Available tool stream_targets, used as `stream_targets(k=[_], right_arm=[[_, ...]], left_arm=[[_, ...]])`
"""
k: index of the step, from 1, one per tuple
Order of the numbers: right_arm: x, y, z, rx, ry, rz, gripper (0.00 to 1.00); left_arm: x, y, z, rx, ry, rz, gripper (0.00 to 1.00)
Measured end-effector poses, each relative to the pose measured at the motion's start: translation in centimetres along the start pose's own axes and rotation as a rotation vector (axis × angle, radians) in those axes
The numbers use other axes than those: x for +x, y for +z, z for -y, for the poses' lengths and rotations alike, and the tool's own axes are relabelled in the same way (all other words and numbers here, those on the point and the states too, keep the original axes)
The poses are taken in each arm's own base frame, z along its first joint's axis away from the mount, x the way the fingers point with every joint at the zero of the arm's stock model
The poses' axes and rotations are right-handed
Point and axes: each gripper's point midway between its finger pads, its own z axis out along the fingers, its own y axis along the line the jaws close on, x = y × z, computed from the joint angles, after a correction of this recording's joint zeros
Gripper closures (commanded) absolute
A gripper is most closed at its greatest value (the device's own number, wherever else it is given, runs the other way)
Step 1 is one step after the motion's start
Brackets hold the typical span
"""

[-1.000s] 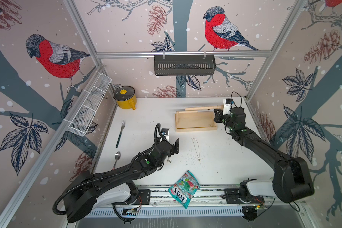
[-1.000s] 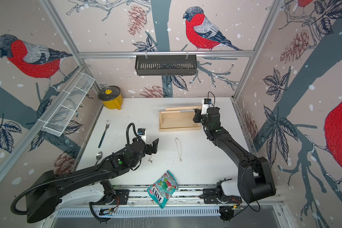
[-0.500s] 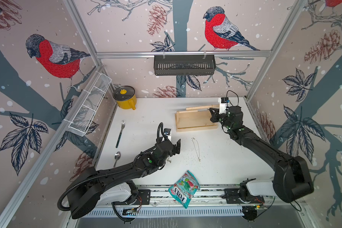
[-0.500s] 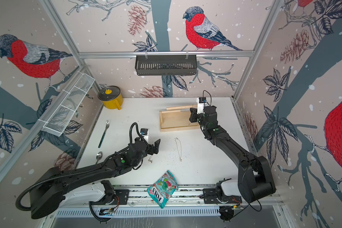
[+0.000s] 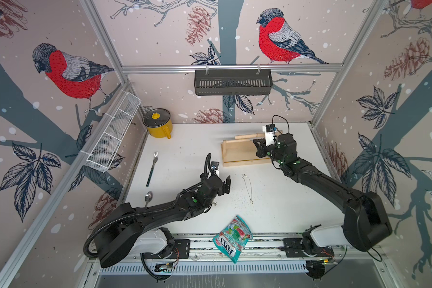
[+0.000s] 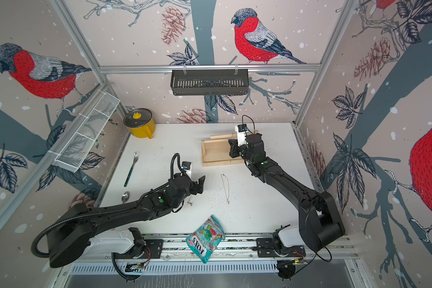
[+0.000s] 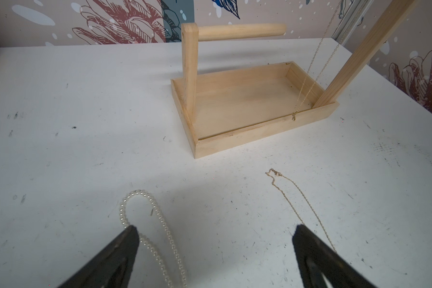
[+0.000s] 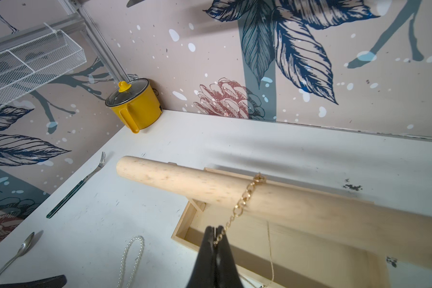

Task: Take the necklace off the jewelry display stand
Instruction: Take off the necklace from the stand.

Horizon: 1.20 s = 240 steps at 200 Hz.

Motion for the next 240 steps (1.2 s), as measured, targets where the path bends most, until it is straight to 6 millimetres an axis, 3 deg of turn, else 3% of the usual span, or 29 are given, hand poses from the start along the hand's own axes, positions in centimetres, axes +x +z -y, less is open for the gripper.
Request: stream_targets(k=[67,113,150,199,240], right_arm=[[0.0,1.6,-4.4,-0.089,-0.035,-0.024,0.99],[-0.2,2.8,-6.7,-0.136,-0.067,-0.03,0.99],[-0.3,3.3,-8.0,-0.158,-0.076,-0.032,1.0],[-0.7,3.4,-8.3,-0.153,-0.082,-0.024,0.99],[-0.6,3.3,-8.4,-0.154,-0.082,-0.028,0.99]], left_arm=[[1.3,3.1,0.2,0.077,-0.11,-0.105,0.03],[0.6,5.1,1.1,0.089,-0.101,-0.121,0.03],[1.6,6.6,0.5,0.092,-0.109,-0.172,0.04],[2.3,7.5,-0.6,0.1,-0.118,-0.196,0.17],[1.3,7.7,0.7,0.194,-0.063,-0.161,0.22]])
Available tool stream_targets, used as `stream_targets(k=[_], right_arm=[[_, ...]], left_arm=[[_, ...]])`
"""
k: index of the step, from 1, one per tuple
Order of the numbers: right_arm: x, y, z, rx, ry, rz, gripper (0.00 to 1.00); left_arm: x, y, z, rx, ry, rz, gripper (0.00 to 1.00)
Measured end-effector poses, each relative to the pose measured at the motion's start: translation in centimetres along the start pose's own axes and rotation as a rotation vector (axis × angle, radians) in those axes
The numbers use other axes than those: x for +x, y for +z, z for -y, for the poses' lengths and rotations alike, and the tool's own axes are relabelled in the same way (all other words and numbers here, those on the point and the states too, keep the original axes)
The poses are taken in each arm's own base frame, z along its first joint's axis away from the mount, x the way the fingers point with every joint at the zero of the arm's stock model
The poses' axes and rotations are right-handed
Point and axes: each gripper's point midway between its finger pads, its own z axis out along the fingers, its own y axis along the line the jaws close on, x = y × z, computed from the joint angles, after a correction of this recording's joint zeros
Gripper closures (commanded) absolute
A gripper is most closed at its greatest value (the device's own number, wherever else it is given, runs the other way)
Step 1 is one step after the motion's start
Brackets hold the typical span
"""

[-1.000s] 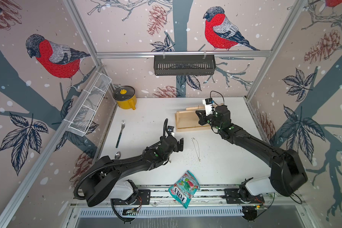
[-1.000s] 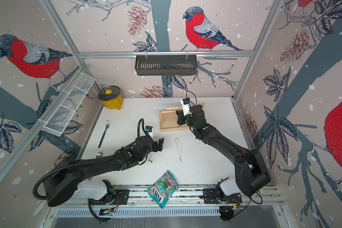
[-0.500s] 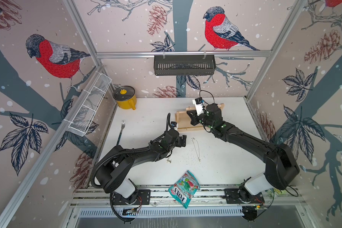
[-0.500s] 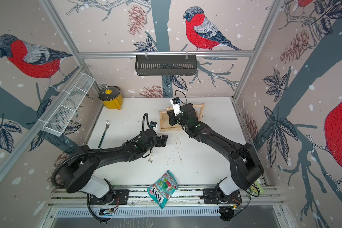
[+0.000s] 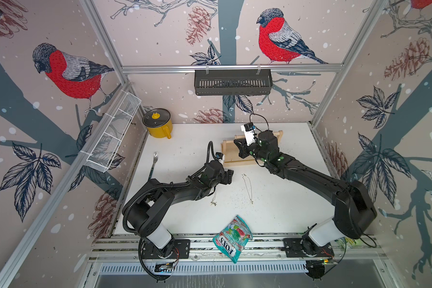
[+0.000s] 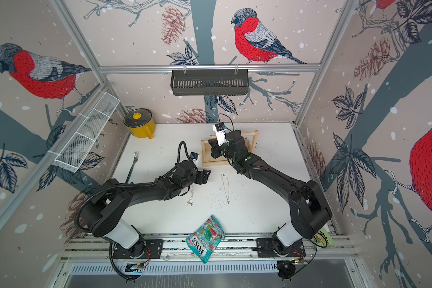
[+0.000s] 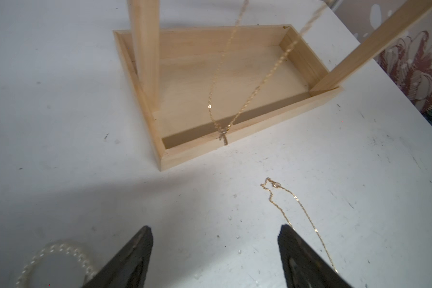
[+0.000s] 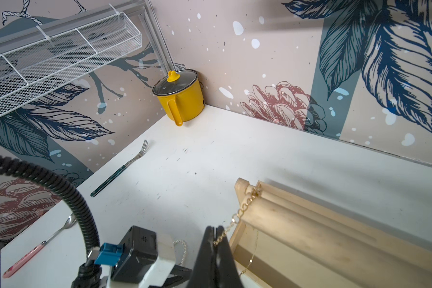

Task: Take the necklace off the jewelry display stand
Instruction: Take off the necklace from the stand.

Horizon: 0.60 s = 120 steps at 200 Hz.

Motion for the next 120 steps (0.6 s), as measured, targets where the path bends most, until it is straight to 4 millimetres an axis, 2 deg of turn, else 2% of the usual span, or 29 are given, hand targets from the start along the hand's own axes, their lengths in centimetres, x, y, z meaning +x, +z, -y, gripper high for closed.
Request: stream_targets(k=[57,120], right_arm=[[0.0,0.0,-0.1,-0.003,-0.001,0.0,1.0],[-0.1,0.0,-0.2,-0.004,-0.002,0.004,1.0]], left_arm=[[-2.1,1.3,1.5,0.055,0.068,0.043,0.27],[-2.5,2.9,0.3,0.027,0.071,0.038,0.33]])
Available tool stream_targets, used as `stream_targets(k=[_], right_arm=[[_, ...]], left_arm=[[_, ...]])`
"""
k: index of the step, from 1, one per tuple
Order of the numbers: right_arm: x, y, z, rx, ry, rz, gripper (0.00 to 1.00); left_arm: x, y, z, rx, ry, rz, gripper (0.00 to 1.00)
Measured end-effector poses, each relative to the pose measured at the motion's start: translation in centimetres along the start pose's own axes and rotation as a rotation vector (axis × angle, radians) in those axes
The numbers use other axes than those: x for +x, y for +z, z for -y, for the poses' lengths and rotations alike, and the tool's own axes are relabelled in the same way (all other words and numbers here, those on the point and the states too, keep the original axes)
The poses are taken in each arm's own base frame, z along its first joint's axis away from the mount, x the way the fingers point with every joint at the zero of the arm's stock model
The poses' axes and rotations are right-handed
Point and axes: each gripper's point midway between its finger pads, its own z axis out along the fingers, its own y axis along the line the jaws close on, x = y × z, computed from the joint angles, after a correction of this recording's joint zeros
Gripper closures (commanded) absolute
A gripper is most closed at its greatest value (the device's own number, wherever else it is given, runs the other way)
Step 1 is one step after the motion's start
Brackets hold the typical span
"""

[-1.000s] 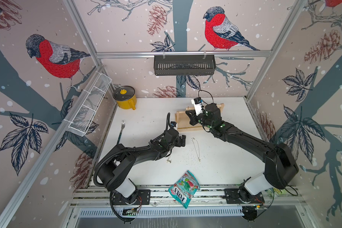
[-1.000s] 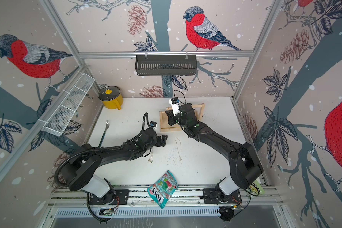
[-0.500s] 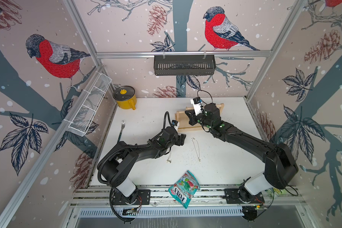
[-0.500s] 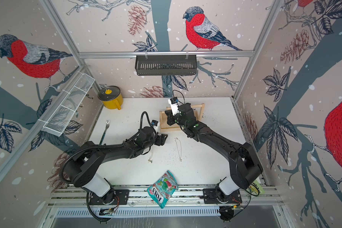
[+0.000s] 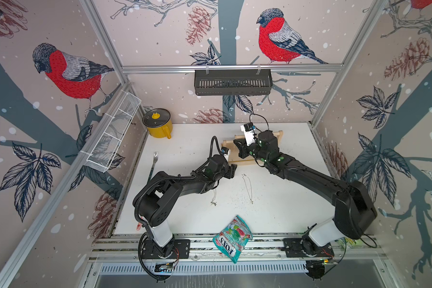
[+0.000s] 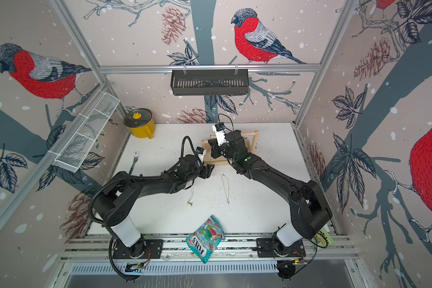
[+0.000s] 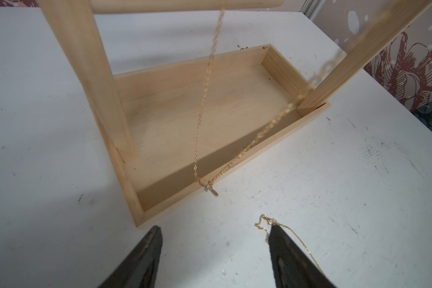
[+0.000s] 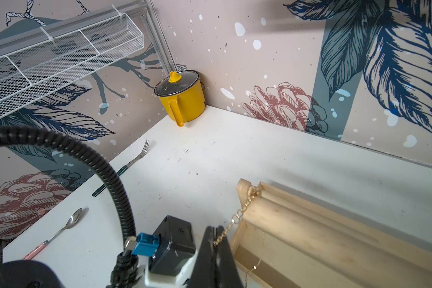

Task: Take the necklace off the jewelry display stand
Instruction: Take off the necklace from the stand.

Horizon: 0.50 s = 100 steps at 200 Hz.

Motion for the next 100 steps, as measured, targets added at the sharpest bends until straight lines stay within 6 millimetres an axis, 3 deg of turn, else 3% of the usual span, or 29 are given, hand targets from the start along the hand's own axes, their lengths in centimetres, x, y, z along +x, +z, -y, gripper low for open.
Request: stream_targets(k=[39,68,100], right_arm=[[-0.2,0.0,-0.1,-0.004,-0.001,0.005,1.0],[-0.2,0.0,-0.1,-0.005,-0.001,0.007,1.0],[-0.3,0.0,-0.1,-0.006,-0.002,0.008,1.0]], left_arm=[[-0.7,0.8,-1.2,-0.018,-0.027,0.019,0.46],[-0.8,0.9,-0.6,0.024,-0.033,0.03,0.6],[-0.8,0.8,0.0,0.065,-0.033,0.037,0.64]])
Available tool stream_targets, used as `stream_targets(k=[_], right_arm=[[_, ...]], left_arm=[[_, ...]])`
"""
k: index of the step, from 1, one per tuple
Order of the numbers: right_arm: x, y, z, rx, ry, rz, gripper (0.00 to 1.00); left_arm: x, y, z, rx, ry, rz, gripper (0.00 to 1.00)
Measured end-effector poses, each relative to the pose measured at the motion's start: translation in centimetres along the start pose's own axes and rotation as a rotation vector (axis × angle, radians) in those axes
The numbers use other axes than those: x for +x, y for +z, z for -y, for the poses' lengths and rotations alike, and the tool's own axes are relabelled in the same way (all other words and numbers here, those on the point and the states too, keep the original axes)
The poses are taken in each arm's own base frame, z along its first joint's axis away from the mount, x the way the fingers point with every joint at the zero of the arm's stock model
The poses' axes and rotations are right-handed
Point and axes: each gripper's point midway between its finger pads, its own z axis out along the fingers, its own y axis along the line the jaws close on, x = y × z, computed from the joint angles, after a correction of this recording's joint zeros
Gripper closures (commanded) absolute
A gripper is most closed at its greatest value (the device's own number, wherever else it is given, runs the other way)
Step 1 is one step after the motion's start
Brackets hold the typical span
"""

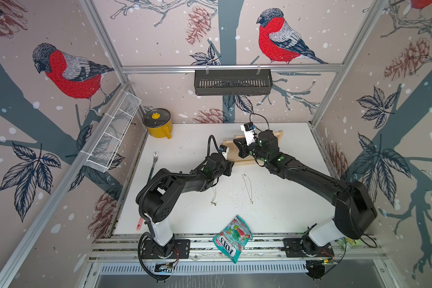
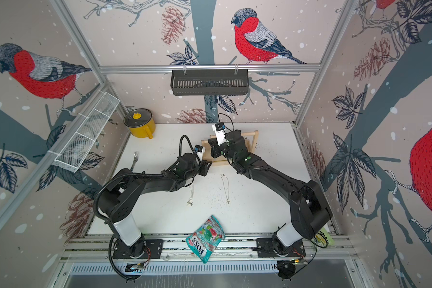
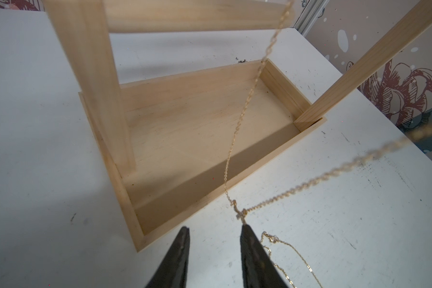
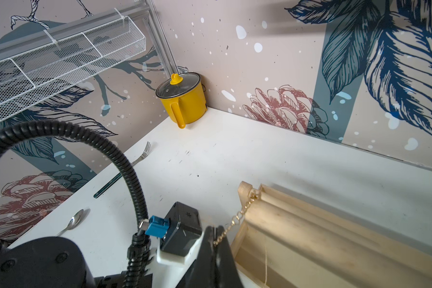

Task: Take the necklace off the jewelry display stand
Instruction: Take off the necklace from the stand.

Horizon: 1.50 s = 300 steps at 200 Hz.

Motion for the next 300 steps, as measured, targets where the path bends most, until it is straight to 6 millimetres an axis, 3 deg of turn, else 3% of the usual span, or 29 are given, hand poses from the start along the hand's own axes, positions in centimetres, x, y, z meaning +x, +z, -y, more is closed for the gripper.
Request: stream_targets(k=[29,96,158,189,231,300], right_arm=[[0.0,0.0,-0.1,-0.003,0.0,-0.001,1.0],[-0.4,0.0,-0.2,-0.009,-0.002,0.006,1.0],[-0.4,0.0,-0.2,-0.011,-0.002,0.006,1.0],[-0.4,-0.1,-0.3,-0.012,-0.002,0.008,1.0],[-0.4,-0.1,-0.2,-0.011,-0.002,0.008,1.0],[-0.9,-1.0,-0.5,-0.012,-0.006,0.027,1.0]], left_arm=[[0.0,0.0,0.4,0.026,-0.006,0.001,0.56],[-0.5,1.0,0.9,0.057,-0.005,0.011,0.52],[-0.3,2.1,0.9,0.062,-0.017,-0.001,0.76],[0.0,2.2,1.2,0.08,-0.032,-0.013,1.0],[0.3,1.8,1.8,0.121,-0.033,-0.016,1.0],[0.4,-0.8,2.8,0.178,-0.051,0.009,1.0]])
